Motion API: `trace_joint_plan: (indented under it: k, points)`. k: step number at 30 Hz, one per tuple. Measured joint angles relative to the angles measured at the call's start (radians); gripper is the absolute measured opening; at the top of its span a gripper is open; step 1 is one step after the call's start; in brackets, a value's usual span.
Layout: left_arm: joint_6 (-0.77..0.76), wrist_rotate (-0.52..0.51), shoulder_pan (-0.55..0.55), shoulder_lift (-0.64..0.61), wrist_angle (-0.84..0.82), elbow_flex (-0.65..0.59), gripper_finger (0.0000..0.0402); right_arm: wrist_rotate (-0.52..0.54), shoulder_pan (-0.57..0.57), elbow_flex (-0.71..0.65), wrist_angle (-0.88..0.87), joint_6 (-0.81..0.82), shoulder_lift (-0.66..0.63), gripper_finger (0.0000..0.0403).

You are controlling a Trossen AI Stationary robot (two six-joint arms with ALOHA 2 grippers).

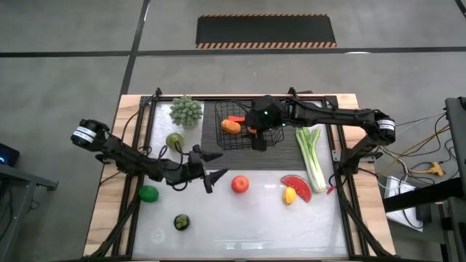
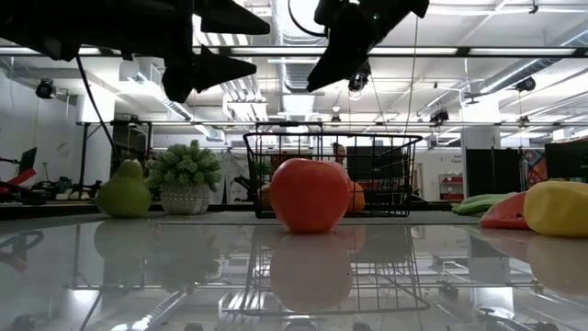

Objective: Build produce basket
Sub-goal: Put the green pear into the black wire basket

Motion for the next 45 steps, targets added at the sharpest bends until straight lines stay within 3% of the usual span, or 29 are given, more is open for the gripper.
trace_joint_plan:
  k: [4,7,9,15,18,21,28,34,45]
  points:
    - [-0.078,-0.001,-0.001,-0.022,-0.090,0.020,0.0315,-0.013,0.002,-0.035,0.064,0.002,-0.007,0.0233]
    - [-0.209,-0.007,-0.001,-0.061,-0.308,0.063,0.0315,-0.066,0.001,-0.062,0.116,0.001,-0.014,0.0233]
    - [-0.330,-0.011,-0.001,-0.093,-0.553,0.118,0.0315,-0.101,0.004,-0.077,0.138,0.002,-0.017,0.0233]
    - [-0.723,-0.013,0.004,-0.138,-1.502,0.356,0.0315,-0.127,0.011,-0.106,0.182,-0.015,-0.035,0.0233]
    - [-0.815,-0.022,0.036,-0.138,-1.806,0.427,0.0315,-0.127,0.012,-0.110,0.179,-0.017,-0.037,0.0233]
    - [-0.840,-0.031,0.079,-0.138,-1.981,0.438,0.0315,-0.127,0.012,-0.118,0.178,-0.025,-0.038,0.0233]
    - [-0.822,-0.150,0.210,-0.124,-1.960,0.346,0.0315,-0.126,0.012,-0.122,0.177,-0.031,-0.041,0.0233]
    - [-0.866,-0.154,0.315,-0.088,-1.954,0.310,0.0315,-0.123,0.012,-0.122,0.170,-0.031,-0.045,0.0233]
    - [-0.918,-0.102,0.365,-0.063,-1.880,0.216,0.0315,-0.123,0.012,-0.122,0.162,-0.018,-0.046,0.0233]
